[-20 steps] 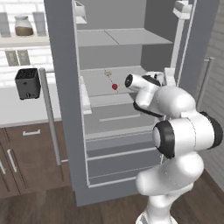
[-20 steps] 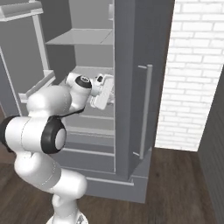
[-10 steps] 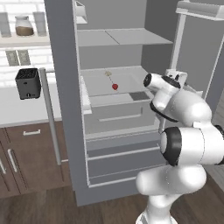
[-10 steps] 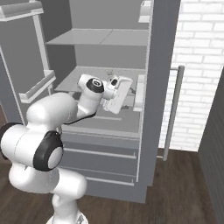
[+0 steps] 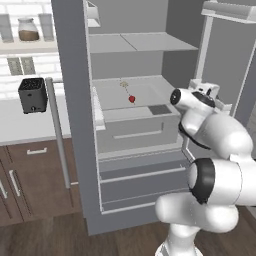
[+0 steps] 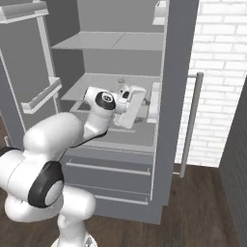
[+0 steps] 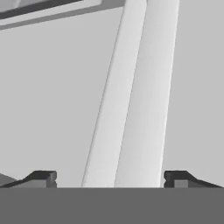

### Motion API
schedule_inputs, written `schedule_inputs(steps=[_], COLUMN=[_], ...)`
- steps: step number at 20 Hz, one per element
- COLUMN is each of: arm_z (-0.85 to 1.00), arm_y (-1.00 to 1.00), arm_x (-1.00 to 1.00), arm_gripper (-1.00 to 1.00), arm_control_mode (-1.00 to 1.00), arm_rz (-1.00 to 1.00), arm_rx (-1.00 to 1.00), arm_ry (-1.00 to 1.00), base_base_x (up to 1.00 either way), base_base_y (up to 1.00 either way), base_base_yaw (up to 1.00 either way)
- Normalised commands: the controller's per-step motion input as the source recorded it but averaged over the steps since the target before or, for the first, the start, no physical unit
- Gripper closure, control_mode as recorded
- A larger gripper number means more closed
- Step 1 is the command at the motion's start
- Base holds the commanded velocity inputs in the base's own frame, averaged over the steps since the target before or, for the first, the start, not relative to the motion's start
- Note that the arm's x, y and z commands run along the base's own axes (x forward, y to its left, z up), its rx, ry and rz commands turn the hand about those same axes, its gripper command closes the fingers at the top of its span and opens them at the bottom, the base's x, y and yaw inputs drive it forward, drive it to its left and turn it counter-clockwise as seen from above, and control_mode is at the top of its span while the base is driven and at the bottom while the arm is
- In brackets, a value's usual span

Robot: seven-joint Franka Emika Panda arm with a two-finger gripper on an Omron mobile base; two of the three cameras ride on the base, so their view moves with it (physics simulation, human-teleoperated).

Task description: Take the strawberry from the fridge and place it on top of the pancake, located on the dining counter.

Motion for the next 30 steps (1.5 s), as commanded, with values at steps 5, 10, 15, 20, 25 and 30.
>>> schedule_inputs(steps=[5,10,15,20,25,30], arm_z=[0.11,-0.02,-0.37,-0.68,-0.53,0.02], arm_y=[0.60,0.92,1.00,0.97,0.47,-0.05], arm_x=[-0.06,0.18,0.02,-0.18,-0.52,-0.81], arm_gripper=[-1.00,-1.00,-1.00,-1.00,-1.00,-1.00], arm_control_mode=[-1.00,-1.00,-1.00,-1.00,-1.00,-1.00], arm_rz=[0.00,-0.03,-0.08,-0.15,-0.16,-0.20], arm_rx=[0.14,0.43,0.62,0.70,0.56,0.06], arm_ry=[0.00,0.17,0.12,0.00,-0.08,-0.20], base_base_x=[0.00,0.00,0.00,0.00,0.00,0.00], base_base_y=[0.00,0.00,0.00,0.00,0.00,0.00], base_base_yaw=[0.00,0.00,0.00,0.00,0.00,0.00])
